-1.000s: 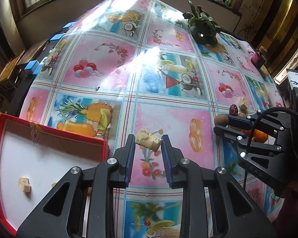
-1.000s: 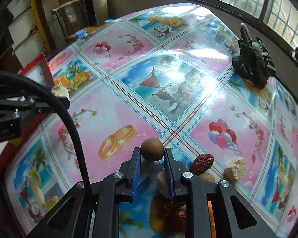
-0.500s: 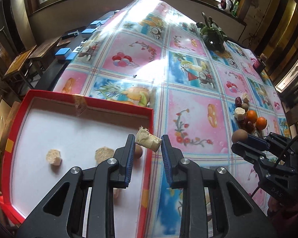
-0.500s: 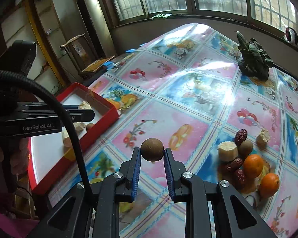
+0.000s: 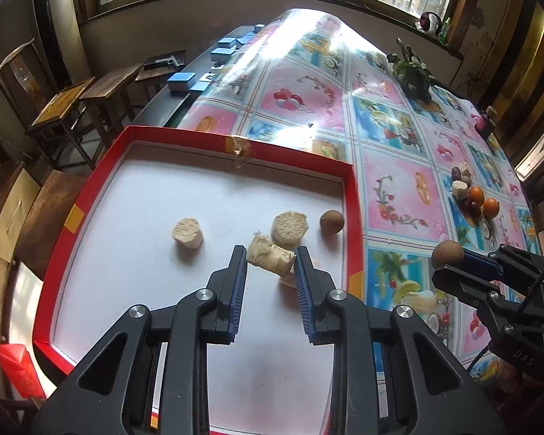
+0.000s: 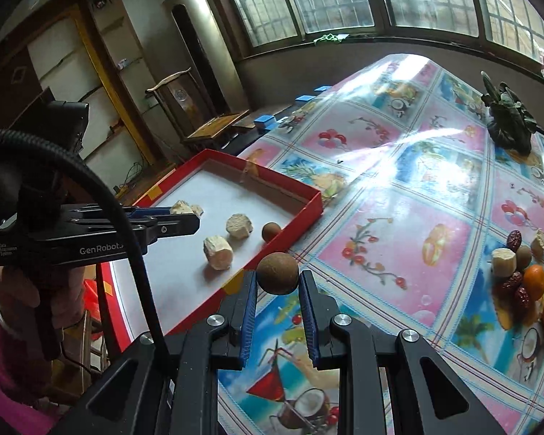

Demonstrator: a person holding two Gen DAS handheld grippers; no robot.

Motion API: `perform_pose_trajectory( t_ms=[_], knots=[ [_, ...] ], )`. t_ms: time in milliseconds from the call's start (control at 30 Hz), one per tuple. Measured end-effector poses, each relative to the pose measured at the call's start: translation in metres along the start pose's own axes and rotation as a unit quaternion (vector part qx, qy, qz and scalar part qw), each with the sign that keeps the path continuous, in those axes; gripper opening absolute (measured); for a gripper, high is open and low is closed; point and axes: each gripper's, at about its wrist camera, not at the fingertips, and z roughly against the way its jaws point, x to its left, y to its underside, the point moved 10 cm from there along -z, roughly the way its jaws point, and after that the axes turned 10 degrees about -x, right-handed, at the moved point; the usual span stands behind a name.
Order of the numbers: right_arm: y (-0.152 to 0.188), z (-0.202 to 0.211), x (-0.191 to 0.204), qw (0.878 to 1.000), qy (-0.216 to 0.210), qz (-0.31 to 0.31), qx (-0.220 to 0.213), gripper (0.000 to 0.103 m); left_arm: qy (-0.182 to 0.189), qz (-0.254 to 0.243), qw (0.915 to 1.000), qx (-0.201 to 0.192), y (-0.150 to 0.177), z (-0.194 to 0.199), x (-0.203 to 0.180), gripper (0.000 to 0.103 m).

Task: Organize fruits
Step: 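Carry the pastry cube and brown ball into the red tray and open both tools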

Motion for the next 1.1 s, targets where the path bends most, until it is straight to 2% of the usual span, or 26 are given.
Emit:
perform_pose_trajectory(
  t_ms=[267, 533, 633, 967, 1100],
  knots=[
    [0.001, -0.021, 0.042, 0.999, -0.028, 0.026, 0.015, 0.022, -0.016, 0.023, 0.9996, 0.008, 0.014, -0.002, 0.034, 0.026],
    [0.013, -0.054, 0.074, 0.996, -0.048, 0.055, 0.054, 0.022, -0.025, 0.012, 0.9996, -0.002, 0.015, -0.006, 0.038, 0.026],
    [0.020, -0.064, 0.083, 0.994, -0.055, 0.065, 0.068, 0.022, -0.023, 0.016, 0.9996, 0.006, 0.021, -0.008, 0.044, 0.026],
    [0.031, -0.087, 0.076, 0.992, -0.024, 0.078, 0.100, 0.022, -0.041, 0.029, 0.9987, 0.014, 0.031, -0.019, 0.052, 0.026],
    [0.033, -0.089, 0.077, 0.991, -0.025, 0.081, 0.100, 0.023, -0.048, 0.033, 0.9982, 0.011, 0.031, -0.019, 0.056, 0.026]
  ],
)
